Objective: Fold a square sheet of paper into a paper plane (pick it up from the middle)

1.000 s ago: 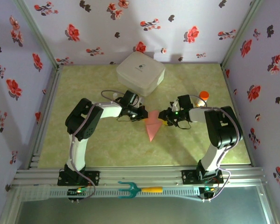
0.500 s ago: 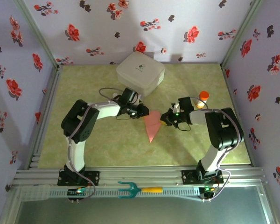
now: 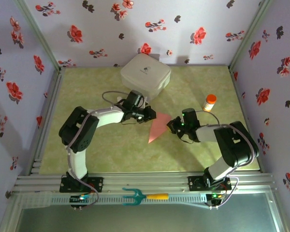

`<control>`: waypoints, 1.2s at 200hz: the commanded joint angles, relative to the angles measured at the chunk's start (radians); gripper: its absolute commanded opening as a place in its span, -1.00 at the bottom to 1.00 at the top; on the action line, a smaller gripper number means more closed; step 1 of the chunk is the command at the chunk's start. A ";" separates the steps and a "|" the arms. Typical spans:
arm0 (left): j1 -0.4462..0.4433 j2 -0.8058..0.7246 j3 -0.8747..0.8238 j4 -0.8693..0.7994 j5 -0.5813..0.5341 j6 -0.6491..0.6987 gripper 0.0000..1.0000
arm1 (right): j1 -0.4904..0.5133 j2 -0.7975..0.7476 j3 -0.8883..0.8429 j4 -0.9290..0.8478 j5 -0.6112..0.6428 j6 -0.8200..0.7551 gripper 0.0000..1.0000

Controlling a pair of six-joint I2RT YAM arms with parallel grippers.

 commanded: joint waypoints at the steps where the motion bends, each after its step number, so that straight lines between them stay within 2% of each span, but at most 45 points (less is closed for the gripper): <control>1: -0.001 0.061 0.001 -0.006 0.006 -0.022 -0.79 | 0.002 -0.030 -0.011 0.030 0.049 0.035 -0.84; 66: -0.002 0.125 0.002 -0.044 0.011 0.008 -0.84 | -0.003 0.043 0.012 0.120 -0.108 -0.005 -0.55; 130: 0.006 0.131 -0.005 -0.058 0.007 0.033 -0.86 | -0.050 0.063 0.080 0.006 -0.206 -0.207 -0.39; 164: 0.008 0.131 -0.005 -0.058 0.007 0.033 -0.86 | -0.067 0.098 0.129 -0.040 -0.246 -0.301 -0.40; 204: 0.011 0.126 -0.010 -0.056 0.005 0.036 -0.86 | -0.089 0.137 0.156 -0.055 -0.259 -0.333 -0.43; 225: 0.014 0.124 -0.012 -0.053 0.006 0.038 -0.86 | -0.095 0.145 0.169 -0.067 -0.266 -0.351 -0.55; 240: 0.015 0.118 -0.013 -0.053 0.006 0.041 -0.85 | -0.098 0.146 0.174 -0.082 -0.261 -0.358 -0.72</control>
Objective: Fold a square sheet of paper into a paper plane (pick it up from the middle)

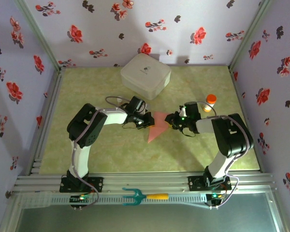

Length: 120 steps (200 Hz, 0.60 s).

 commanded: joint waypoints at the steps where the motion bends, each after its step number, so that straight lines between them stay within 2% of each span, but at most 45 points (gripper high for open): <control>1: 0.011 0.012 -0.012 -0.028 0.002 0.036 -0.84 | -0.010 0.014 0.031 -0.036 -0.022 -0.046 -0.73; 31: 0.025 -0.056 -0.031 -0.003 -0.031 0.062 -0.63 | -0.009 0.005 0.030 -0.044 -0.019 -0.010 -0.93; 63: 0.027 -0.194 -0.054 -0.016 -0.150 0.148 -0.15 | -0.008 -0.033 0.019 -0.035 0.002 0.097 -0.96; 84: -0.012 -0.253 -0.056 -0.059 -0.227 0.267 -0.11 | -0.004 -0.073 -0.001 -0.037 0.055 0.173 -0.97; 120: -0.138 -0.267 -0.058 -0.168 -0.364 0.471 -0.11 | -0.002 -0.086 0.003 -0.025 0.049 0.239 -0.97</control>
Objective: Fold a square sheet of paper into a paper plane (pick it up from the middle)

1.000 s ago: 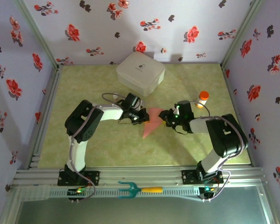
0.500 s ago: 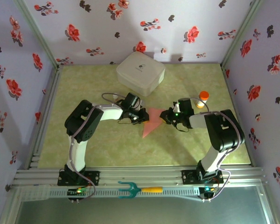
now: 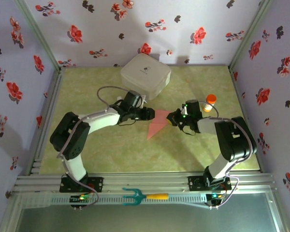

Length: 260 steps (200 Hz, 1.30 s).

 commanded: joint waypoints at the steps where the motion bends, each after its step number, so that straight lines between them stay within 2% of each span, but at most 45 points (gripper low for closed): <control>1: -0.085 -0.001 -0.008 -0.113 -0.127 0.193 -0.11 | 0.002 -0.018 -0.007 0.001 0.016 0.079 -0.97; 44: -0.188 0.020 0.000 -0.146 -0.245 0.292 -0.04 | 0.008 -0.027 0.000 -0.010 0.012 0.089 -0.97; 84: -0.236 0.077 0.062 -0.196 -0.347 0.333 -0.02 | 0.010 -0.029 0.012 -0.029 0.015 0.084 -0.96; 145: -0.280 0.131 0.111 -0.230 -0.438 0.344 -0.01 | 0.017 -0.033 0.013 -0.026 0.018 0.094 -0.96; 227: -0.340 0.187 0.177 -0.310 -0.629 0.363 0.02 | 0.018 -0.035 0.014 -0.022 0.022 0.102 -0.96; 260: -0.346 0.185 0.178 -0.318 -0.664 0.359 0.00 | 0.018 -0.034 0.014 -0.024 0.022 0.100 -0.96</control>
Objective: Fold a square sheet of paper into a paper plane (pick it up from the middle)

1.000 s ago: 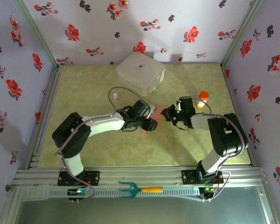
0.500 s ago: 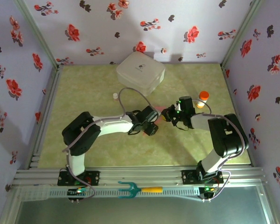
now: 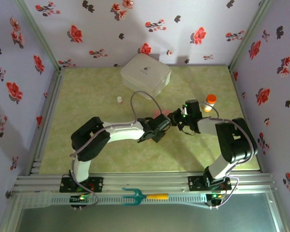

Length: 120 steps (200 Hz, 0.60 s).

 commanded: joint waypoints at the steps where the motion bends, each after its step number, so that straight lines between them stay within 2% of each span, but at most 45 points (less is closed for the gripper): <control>1: -0.006 0.010 0.025 -0.032 -0.073 0.016 -0.01 | 0.005 -0.018 0.014 -0.004 0.018 0.022 -0.96; 120: -0.014 0.003 0.004 -0.015 -0.086 0.013 -0.48 | 0.004 -0.021 0.011 -0.008 0.024 0.022 -0.95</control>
